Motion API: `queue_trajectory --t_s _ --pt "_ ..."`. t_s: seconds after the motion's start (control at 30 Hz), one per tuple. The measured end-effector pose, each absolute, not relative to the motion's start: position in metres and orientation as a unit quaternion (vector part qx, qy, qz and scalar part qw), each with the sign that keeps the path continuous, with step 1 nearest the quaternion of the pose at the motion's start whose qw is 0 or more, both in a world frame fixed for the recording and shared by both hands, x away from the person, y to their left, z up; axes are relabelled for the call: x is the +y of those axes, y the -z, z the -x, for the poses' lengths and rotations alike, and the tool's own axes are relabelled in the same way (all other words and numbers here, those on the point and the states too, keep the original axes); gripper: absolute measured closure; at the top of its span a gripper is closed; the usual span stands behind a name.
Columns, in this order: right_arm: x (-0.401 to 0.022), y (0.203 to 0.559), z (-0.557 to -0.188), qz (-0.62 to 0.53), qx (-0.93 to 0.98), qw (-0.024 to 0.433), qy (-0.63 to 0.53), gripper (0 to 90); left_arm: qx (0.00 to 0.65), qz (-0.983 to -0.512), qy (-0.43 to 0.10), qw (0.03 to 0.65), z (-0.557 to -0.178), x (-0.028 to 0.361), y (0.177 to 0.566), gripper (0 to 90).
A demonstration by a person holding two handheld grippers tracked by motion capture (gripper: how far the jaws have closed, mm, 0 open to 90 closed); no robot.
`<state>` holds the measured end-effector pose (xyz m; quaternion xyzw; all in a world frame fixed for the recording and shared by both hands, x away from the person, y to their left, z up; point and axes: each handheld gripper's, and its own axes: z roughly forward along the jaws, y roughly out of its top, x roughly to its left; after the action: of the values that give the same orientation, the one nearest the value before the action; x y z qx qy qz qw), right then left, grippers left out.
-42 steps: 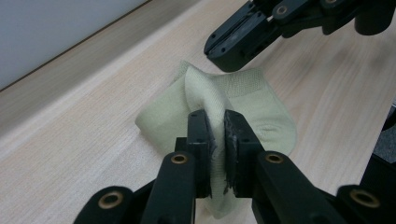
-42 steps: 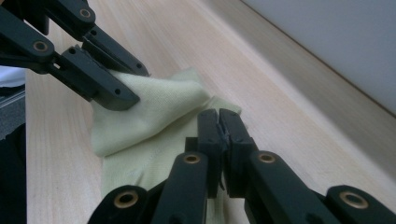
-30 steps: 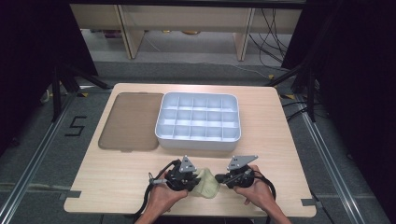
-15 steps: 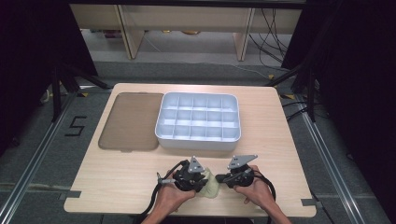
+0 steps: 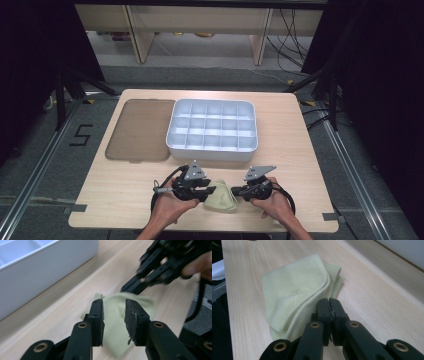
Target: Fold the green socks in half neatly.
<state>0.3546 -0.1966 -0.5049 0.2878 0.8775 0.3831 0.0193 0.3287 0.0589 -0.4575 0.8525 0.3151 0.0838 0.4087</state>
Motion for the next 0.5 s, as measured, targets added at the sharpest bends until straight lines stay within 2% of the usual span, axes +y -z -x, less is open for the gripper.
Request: queue_trajectory --t_s 0.1,0.23,0.5 --pt "-0.197 0.504 -0.356 -0.284 0.878 0.023 -0.384 87.8 0.313 -0.858 -0.084 0.399 -0.328 0.060 0.468 72.6" --pt "-0.203 0.495 -0.358 -0.288 0.868 0.042 -0.402 87.6 0.302 -0.872 -0.079 0.378 -0.331 0.058 0.486 83.1" --pt "-0.200 0.480 -0.351 -0.274 0.857 0.054 -0.433 87.6 0.297 -0.873 -0.077 0.378 -0.329 0.049 0.490 84.2"
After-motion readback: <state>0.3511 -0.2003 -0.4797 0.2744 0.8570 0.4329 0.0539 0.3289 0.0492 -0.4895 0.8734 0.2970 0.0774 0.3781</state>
